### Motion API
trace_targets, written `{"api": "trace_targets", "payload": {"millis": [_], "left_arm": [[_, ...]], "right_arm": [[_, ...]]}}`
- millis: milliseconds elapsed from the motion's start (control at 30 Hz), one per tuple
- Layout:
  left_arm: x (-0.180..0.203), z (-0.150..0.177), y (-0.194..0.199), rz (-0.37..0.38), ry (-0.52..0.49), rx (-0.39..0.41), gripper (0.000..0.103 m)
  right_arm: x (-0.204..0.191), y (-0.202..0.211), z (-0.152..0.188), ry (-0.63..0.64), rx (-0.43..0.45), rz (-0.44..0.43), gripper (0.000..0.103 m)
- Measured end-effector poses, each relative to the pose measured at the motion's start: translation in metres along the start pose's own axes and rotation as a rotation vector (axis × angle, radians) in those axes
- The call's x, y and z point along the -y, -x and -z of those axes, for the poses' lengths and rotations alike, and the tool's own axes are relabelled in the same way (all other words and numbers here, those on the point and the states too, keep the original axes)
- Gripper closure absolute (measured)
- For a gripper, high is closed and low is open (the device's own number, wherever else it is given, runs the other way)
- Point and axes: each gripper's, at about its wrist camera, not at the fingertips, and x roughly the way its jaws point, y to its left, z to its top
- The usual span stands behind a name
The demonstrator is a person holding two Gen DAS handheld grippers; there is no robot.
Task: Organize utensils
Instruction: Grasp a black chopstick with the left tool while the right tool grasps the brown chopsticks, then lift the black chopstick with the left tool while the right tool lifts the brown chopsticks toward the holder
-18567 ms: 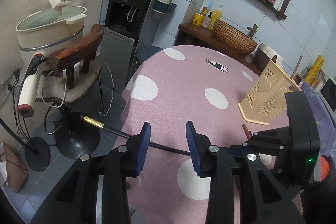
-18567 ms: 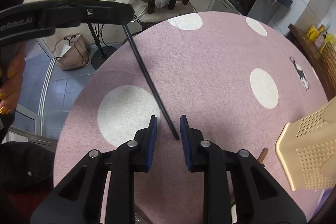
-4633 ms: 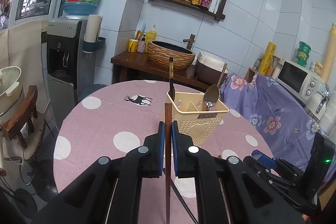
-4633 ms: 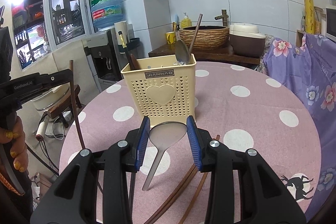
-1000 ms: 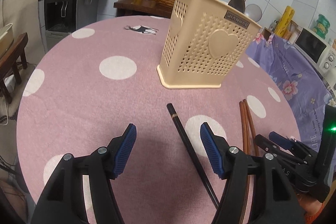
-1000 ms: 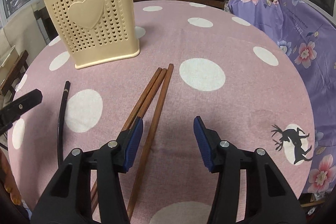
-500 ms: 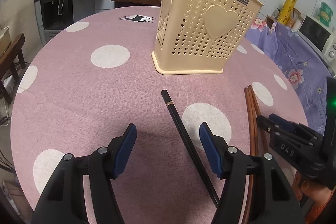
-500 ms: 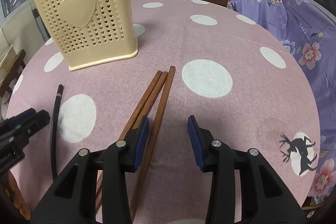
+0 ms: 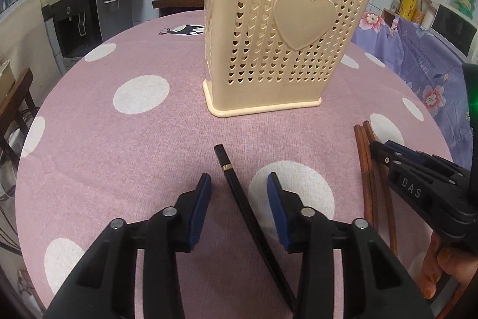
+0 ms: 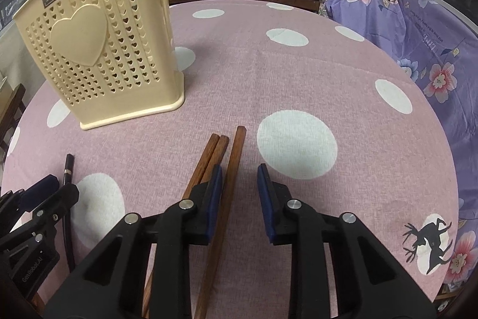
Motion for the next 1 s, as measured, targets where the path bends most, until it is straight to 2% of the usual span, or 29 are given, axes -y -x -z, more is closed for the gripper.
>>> {"api": "trace_targets", "payload": {"millis": [67,233,333,800,1000], "left_arm": [[0.000,-0.002,-0.002,-0.005,0.001,-0.002,0.078],[0.000,-0.003,-0.003,-0.015,-0.005,-0.002,0.090],[-0.003,-0.005,-0.004,-0.003,0.011,-0.005,0.091],[-0.009,-0.010,-0.007,0.036,0.041,-0.016,0.094],[-0.020,-0.013,0.004,0.072,0.080,0.009,0.094]], "right_arm": [[0.000,-0.001,-0.001,-0.007,0.002,0.001,0.083],[-0.001,-0.002,-0.001,-0.011,0.010,-0.005,0.088],[0.002,-0.002,-0.001,-0.029,0.012,-0.016,0.092],[0.016,-0.002,-0.001,-0.104,0.008,-0.128,0.095],[0.023,0.010,-0.002,-0.140,0.026,-0.197,0.095]]}}
